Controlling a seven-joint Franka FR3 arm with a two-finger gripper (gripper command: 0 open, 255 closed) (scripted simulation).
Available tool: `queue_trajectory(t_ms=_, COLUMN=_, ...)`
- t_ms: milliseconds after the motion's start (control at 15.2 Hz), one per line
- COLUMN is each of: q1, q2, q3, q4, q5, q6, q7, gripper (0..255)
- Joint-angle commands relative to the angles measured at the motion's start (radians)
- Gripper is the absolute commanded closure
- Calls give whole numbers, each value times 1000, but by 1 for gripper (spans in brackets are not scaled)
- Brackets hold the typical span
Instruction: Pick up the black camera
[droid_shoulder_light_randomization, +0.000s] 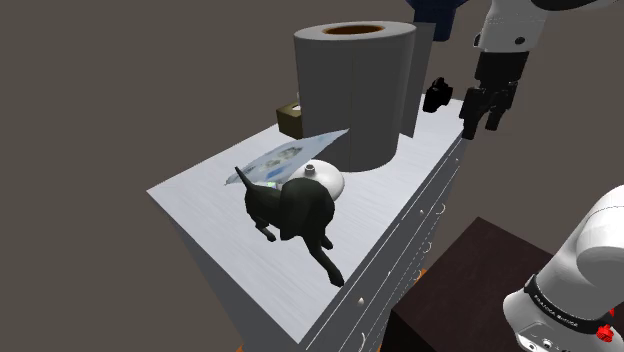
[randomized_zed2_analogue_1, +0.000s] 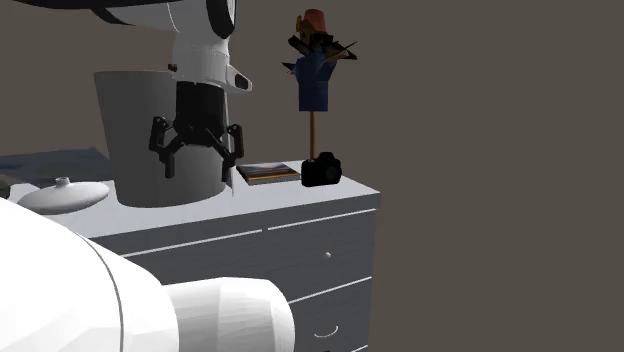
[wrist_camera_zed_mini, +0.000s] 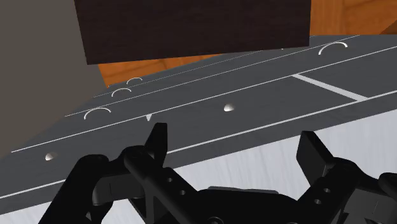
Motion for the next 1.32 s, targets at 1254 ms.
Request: queue_trajectory(t_ms=1254, q1=-4, q2=567, q3=-351, q4=459, q5=-171, q6=91, q7=-597, gripper=0)
